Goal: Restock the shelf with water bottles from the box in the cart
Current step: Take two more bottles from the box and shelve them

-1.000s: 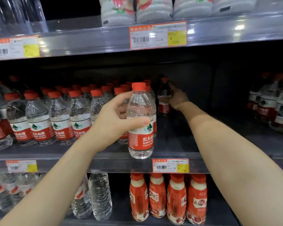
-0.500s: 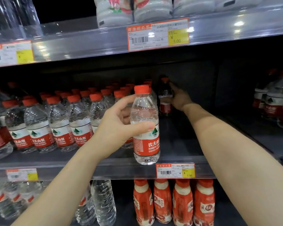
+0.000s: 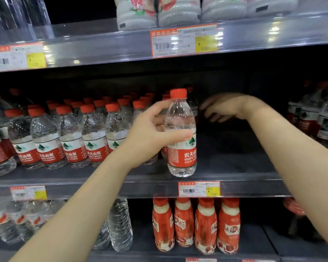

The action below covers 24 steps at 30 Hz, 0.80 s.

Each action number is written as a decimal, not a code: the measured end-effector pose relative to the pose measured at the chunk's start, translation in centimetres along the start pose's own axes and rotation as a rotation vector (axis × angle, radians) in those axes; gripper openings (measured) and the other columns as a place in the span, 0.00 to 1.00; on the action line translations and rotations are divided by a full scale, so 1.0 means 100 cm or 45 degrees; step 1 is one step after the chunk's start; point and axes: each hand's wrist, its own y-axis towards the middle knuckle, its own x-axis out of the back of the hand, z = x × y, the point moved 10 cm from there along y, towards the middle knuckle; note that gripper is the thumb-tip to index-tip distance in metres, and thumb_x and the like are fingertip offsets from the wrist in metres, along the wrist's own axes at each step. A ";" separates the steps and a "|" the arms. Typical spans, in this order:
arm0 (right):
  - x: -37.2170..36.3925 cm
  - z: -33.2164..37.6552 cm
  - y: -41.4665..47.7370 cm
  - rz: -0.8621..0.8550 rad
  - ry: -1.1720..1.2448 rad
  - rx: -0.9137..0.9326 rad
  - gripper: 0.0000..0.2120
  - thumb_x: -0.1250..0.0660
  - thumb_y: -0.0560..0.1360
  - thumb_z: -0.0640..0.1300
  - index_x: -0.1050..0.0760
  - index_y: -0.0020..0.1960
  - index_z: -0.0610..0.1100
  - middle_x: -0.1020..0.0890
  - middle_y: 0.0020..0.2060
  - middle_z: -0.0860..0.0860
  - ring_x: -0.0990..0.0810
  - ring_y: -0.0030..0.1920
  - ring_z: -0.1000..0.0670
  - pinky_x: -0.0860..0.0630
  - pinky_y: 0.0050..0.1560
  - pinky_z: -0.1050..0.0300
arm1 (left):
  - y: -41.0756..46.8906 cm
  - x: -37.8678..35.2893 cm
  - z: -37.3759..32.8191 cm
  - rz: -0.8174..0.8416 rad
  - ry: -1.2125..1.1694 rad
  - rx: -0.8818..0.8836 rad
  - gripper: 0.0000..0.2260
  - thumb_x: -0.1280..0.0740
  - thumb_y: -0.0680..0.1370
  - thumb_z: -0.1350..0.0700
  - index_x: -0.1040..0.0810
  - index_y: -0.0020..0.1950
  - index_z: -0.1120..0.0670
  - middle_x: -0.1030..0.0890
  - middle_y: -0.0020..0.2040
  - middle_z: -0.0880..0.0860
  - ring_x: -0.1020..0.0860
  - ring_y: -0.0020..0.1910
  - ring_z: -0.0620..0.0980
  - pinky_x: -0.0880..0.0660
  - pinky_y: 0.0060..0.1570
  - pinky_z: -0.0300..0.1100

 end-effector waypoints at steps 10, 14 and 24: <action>-0.047 0.058 -0.130 0.245 0.607 0.636 0.37 0.21 0.73 0.44 0.34 0.76 0.58 0.17 0.64 0.53 0.18 0.63 0.49 0.19 0.60 0.47 | 0.006 -0.024 -0.026 -0.120 0.093 -0.032 0.32 0.17 0.68 0.46 0.24 0.70 0.35 0.12 0.57 0.42 0.14 0.57 0.42 0.18 0.56 0.43; -0.044 0.055 -0.132 0.086 0.684 0.648 0.33 0.21 0.72 0.41 0.30 0.72 0.59 0.15 0.59 0.55 0.15 0.59 0.51 0.16 0.54 0.53 | 0.005 -0.026 -0.034 -0.083 0.165 0.013 0.34 0.17 0.70 0.47 0.24 0.74 0.39 0.14 0.60 0.39 0.16 0.58 0.37 0.19 0.51 0.33; -0.010 0.029 -0.110 -0.305 0.616 0.479 0.38 0.17 0.67 0.48 0.29 0.73 0.56 0.14 0.53 0.57 0.14 0.51 0.58 0.17 0.46 0.60 | -0.021 -0.018 -0.059 -0.295 1.106 -0.061 0.31 0.31 0.80 0.38 0.30 0.80 0.50 0.26 0.76 0.52 0.29 0.76 0.52 0.32 0.70 0.45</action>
